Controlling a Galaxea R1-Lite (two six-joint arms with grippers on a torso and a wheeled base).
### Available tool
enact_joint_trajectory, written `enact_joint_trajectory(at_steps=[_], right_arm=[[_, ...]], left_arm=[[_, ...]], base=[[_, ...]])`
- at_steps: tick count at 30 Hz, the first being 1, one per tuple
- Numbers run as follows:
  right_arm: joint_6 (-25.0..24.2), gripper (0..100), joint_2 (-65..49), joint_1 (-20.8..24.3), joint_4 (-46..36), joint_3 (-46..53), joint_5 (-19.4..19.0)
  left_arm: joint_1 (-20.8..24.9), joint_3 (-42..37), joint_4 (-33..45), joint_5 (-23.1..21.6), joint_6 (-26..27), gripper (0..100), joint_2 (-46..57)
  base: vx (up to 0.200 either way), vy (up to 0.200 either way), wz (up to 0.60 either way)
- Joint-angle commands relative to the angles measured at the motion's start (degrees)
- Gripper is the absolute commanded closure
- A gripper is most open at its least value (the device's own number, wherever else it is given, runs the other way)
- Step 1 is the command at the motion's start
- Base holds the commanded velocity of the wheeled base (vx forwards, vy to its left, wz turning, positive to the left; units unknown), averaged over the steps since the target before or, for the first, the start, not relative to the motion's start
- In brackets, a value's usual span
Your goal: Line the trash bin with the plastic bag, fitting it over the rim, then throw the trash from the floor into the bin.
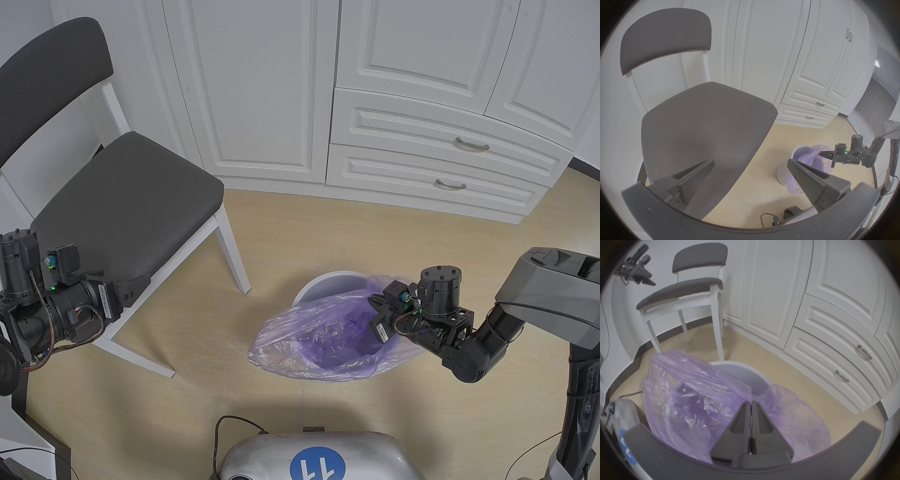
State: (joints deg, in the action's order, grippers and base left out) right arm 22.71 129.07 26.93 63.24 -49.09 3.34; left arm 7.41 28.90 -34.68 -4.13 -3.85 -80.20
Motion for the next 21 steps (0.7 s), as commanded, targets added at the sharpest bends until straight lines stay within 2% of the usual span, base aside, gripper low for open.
enact_joint_trajectory(at_steps=[1,2,5,7,13,16,19,21], right_arm=[[-2.1,100,-0.1,0.2,0.0,-2.9,0.0],[-2.6,100,0.1,0.2,0.0,-3.1,-0.1],[-8.7,100,3.1,0.8,0.1,-8.1,0.2],[-10.0,100,4.1,0.8,0.1,-9.4,0.2],[-18.5,100,9.2,0.5,-0.3,-18.2,0.2],[-19.5,100,8.6,-0.1,-2.2,-17.6,-0.3],[-19.4,100,4.5,0.1,-5.5,-13.0,-0.5],[-19.3,100,-0.1,1.0,-11.7,-8.5,-2.5]], left_arm=[[-0.1,0.0,0.0,0.0,0.0,0,0.1],[-0.1,0.0,0.0,0.0,0.0,0,0.1],[-0.1,0.0,0.0,0.0,0.0,0,0.1],[-0.1,0.0,0.0,0.0,0.0,0,0.1],[0.4,-0.1,0.0,-0.1,-0.2,0,0.9],[0.8,-0.1,0.1,-0.1,-0.2,0,1.5],[2.0,-0.3,0.1,-0.1,-0.2,0,2.5],[2.9,-0.7,0.1,-0.2,-0.2,0,3.6]], base=[[0.0,0.0,0.0],[0.0,0.0,0.0],[0.0,0.0,0.0],[0.0,0.0,0.0],[0.0,0.0,0.0],[0.0,0.0,0.0],[0.0,0.0,0.0],[0.0,0.0,0.0]])
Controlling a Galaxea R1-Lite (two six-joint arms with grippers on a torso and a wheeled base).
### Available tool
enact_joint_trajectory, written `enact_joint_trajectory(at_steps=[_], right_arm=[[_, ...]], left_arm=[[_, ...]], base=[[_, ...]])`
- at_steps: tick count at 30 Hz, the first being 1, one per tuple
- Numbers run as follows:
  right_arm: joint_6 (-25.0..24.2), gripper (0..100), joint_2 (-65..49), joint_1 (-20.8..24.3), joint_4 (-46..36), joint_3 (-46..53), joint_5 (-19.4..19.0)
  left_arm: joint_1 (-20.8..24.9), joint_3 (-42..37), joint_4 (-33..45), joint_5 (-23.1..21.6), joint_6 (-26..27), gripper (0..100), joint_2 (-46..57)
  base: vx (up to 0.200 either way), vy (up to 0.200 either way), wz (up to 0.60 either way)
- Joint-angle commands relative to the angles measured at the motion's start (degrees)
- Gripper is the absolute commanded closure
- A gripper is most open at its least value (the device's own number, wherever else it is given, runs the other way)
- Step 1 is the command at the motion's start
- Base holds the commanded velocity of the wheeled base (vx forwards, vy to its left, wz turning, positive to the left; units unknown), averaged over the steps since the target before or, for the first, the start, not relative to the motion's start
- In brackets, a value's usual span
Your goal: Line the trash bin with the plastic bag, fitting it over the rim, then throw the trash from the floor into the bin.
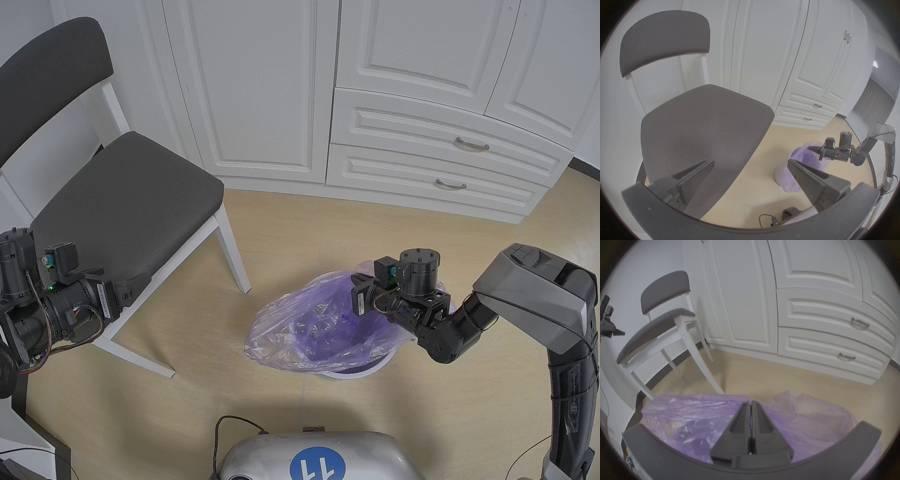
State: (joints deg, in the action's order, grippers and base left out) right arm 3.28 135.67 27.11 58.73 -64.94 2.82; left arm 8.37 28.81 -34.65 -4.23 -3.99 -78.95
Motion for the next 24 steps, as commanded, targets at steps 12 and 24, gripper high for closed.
enact_joint_trajectory(at_steps=[12,24], right_arm=[[-4.2,100,1.1,3.6,-17.4,0.9,-5.4],[-19.5,100,-4.5,-0.2,-24.1,-9.0,-7.5]], left_arm=[[5.5,-2.7,-0.1,-1.2,-0.7,0,2.1],[11.3,-3.1,-1.0,-1.2,-2.5,0,1.8]], base=[[0.0,0.0,0.0],[0.0,0.0,0.0]])
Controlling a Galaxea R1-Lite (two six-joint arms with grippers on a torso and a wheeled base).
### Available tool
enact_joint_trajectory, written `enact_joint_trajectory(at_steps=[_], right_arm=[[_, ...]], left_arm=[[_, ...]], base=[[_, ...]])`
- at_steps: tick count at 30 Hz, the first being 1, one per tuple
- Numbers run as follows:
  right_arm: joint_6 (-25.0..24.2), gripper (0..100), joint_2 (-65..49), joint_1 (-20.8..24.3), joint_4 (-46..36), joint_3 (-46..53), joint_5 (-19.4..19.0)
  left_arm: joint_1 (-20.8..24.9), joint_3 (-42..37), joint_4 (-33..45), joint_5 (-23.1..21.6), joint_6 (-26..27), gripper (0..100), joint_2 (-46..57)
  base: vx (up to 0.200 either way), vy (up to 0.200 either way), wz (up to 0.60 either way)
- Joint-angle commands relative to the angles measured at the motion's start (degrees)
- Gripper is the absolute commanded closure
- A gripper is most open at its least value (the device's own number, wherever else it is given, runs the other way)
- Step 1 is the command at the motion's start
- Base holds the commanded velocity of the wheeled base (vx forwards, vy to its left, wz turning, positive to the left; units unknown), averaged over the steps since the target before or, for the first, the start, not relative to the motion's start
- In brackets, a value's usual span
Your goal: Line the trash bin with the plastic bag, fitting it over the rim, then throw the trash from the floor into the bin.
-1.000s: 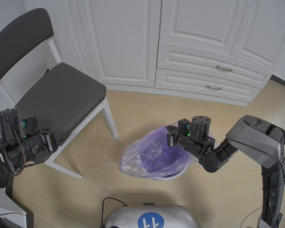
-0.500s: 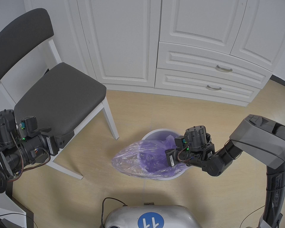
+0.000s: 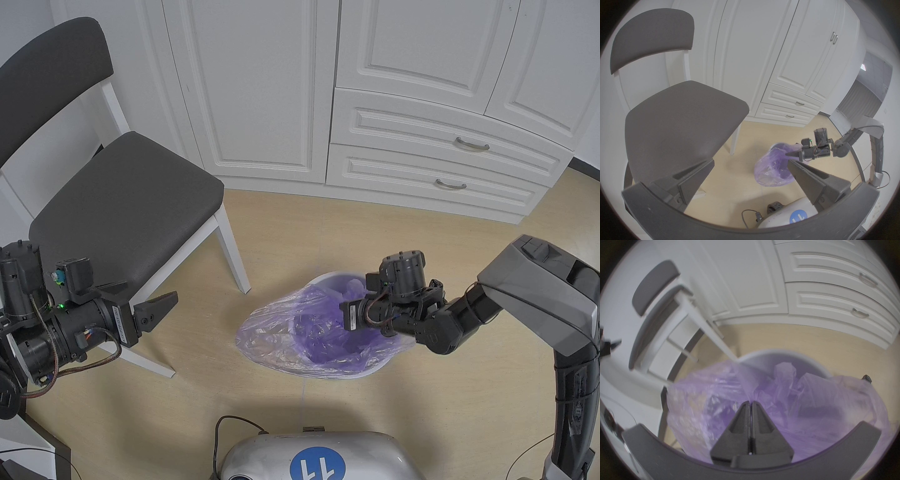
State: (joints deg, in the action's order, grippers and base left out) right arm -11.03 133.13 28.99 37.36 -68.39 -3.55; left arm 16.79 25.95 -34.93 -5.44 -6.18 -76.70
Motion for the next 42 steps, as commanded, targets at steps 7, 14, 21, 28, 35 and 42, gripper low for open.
enact_joint_trajectory(at_steps=[7,14,21,28,35,42], right_arm=[[-21.0,100,-1.2,-3.6,-13.5,-18.0,-3.0],[-30.5,100,7.0,-1.6,-13.9,-27.9,1.4],[-31.2,100,8.5,-0.9,-13.9,-28.5,2.9],[-29.7,0,2.4,-0.9,-13.8,-24.3,3.0],[-22.5,0,-8.8,-0.3,-10.5,-13.3,4.7],[2.2,0,-14.2,0.2,2.3,5.9,12.8]], left_arm=[[4.7,0.1,-1.5,0.0,-1.2,0,-4.7],[5.1,-1.2,-15.4,-0.1,-5.6,0,-16.8],[5.7,-4.3,-30.4,-3.0,-5.4,0,-24.9],[8.4,-3.2,-35.4,-3.4,-5.5,0,-30.3],[12.0,5.0,-34.7,-3.4,-5.0,0,-37.8],[13.3,12.5,-25.5,-3.1,2.5,0,-42.2]], base=[[0.0,0.0,0.0],[0.0,0.0,0.0],[0.0,0.0,0.0],[0.0,0.0,0.0],[0.0,0.0,0.0],[0.0,0.0,0.0]])
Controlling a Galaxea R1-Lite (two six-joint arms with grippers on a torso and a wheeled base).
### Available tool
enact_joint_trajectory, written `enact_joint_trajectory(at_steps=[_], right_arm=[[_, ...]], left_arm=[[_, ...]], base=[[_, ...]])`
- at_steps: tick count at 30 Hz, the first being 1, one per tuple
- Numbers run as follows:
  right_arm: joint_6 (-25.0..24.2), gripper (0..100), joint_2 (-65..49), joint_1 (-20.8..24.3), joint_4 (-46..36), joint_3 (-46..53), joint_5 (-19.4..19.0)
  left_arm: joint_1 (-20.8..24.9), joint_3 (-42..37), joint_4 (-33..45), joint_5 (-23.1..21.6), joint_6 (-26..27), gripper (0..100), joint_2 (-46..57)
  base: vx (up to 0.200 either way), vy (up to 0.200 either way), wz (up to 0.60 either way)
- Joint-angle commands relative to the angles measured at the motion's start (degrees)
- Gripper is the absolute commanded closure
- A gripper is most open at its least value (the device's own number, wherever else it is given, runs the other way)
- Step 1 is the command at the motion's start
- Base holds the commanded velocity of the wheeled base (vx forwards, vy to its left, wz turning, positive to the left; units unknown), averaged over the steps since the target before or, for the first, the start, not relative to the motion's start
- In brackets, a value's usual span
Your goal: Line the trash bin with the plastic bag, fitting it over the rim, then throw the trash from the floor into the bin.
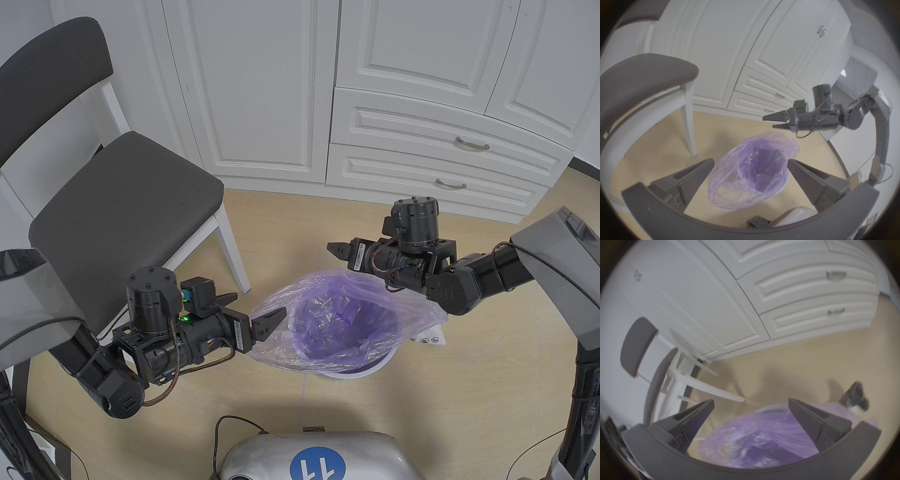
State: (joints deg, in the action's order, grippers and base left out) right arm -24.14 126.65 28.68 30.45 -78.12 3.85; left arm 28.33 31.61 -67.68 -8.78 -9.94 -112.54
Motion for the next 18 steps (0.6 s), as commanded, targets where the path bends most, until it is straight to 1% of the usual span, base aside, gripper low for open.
enact_joint_trajectory(at_steps=[1,3,4,5,6,7,8,10,12,15,18], right_arm=[[19.2,0,-8.0,0.1,11.3,18.5,5.6],[31.3,0,-7.7,-1.1,19.3,28.0,5.6],[36.1,0,-7.2,-2.1,22.9,31.4,5.2],[42.0,0,-5.9,-3.2,28.0,35.1,5.0],[42.0,0,-5.9,-3.2,28.0,35.1,5.0],[49.9,0,-2.5,-4.8,36.8,38.4,4.9],[52.6,0,-0.3,-5.5,41.6,39.0,5.0],[55.1,0,3.1,-6.4,47.6,38.8,5.5],[56.2,0,4.4,-7.2,48.4,39.0,5.5],[56.9,0,4.7,-7.6,48.4,39.4,5.5],[57.0,0,4.4,-7.7,47.9,40.6,5.4]], left_arm=[[1.7,7.2,9.0,0.6,7.8,0,-6.4],[1.6,8.1,12.9,1.2,11.9,0,-6.5],[1.5,8.4,13.9,1.7,13.4,0,-6.5],[1.4,8.6,14.6,2.7,15.2,0,-6.8],[1.4,8.6,14.6,2.7,15.2,0,-6.8],[1.2,9.3,14.1,5.7,17.7,0,-9.0],[1.1,9.6,13.8,8.0,19.1,0,-10.2],[0.8,10.2,13.2,11.9,21.3,0,-12.3],[0.5,10.5,12.2,13.3,22.7,0,-14.0],[0.2,10.9,10.5,13.6,23.2,0,-15.8],[-0.2,12.2,10.5,13.6,23.2,0,-17.0]], base=[[0.0,0.0,0.0],[0.0,0.0,0.0],[0.0,0.0,0.0],[0.0,0.0,0.0],[0.0,0.0,0.0],[0.0,0.0,0.0],[0.0,0.0,0.0],[0.0,0.0,0.0],[0.0,0.0,0.0],[0.0,0.0,0.0],[0.0,0.0,0.0]])
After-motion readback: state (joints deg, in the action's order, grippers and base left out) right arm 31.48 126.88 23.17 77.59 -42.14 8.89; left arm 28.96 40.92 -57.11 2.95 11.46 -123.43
